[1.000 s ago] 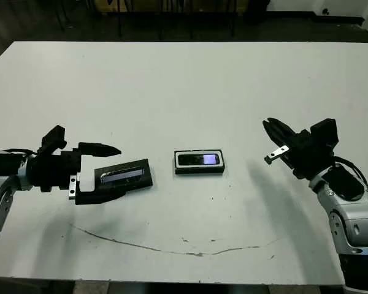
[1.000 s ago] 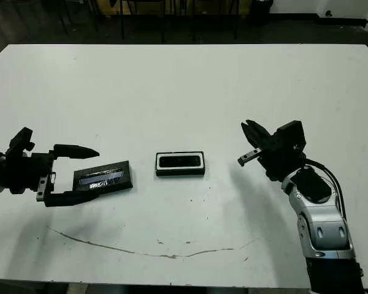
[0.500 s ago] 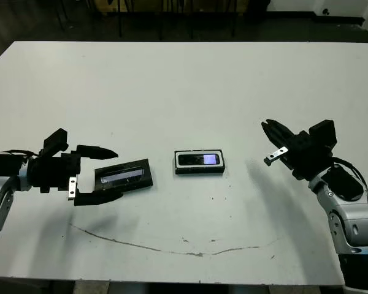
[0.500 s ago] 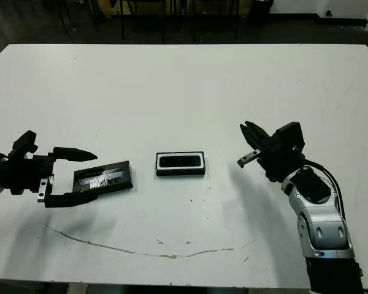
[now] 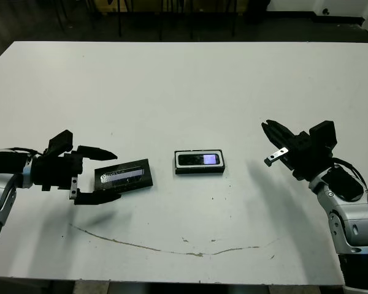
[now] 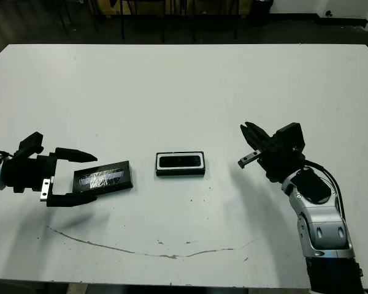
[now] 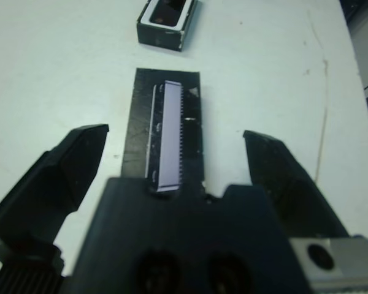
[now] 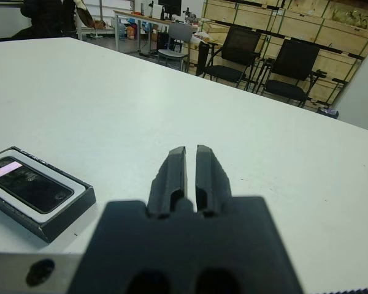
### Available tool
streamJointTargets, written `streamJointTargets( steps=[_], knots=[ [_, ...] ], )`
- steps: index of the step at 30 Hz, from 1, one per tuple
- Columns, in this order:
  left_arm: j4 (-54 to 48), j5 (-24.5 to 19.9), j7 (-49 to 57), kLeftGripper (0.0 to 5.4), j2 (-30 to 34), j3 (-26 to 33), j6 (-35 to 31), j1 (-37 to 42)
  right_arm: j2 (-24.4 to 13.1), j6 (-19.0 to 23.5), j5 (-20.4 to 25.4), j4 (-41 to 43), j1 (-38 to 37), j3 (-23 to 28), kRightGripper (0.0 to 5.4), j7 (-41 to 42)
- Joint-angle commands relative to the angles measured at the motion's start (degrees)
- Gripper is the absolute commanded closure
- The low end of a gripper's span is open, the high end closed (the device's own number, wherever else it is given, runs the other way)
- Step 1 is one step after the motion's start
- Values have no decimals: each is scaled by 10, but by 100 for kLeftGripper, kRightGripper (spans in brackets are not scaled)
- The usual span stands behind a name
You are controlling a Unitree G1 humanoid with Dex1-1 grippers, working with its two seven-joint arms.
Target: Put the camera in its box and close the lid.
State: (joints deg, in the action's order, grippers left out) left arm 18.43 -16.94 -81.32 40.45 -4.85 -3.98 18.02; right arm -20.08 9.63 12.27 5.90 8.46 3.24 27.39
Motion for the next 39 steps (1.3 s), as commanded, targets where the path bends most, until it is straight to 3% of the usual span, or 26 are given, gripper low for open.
streamJointTargets(
  steps=[1,10,22,26,30,39],
  knots=[
    [34,7,-11,2,-9,-9,9,11,-3,6,3,-2,-5,1,540,4],
    [31,20,2,2,0,-12,-10,7,-1,1,7,-9,-5,4,540,9],
    [94,-6,-20,2,-26,2,-8,13,-2,-1,5,-6,-6,3,540,9],
    [108,-8,-19,2,-23,1,-45,17,-2,-1,5,-6,-7,3,540,9],
    [91,-1,-8,42,-17,2,-47,8,-3,1,6,-7,-4,3,540,10],
    [74,3,17,207,-14,6,-58,-6,-4,7,5,-4,-3,3,540,8]
  ],
)
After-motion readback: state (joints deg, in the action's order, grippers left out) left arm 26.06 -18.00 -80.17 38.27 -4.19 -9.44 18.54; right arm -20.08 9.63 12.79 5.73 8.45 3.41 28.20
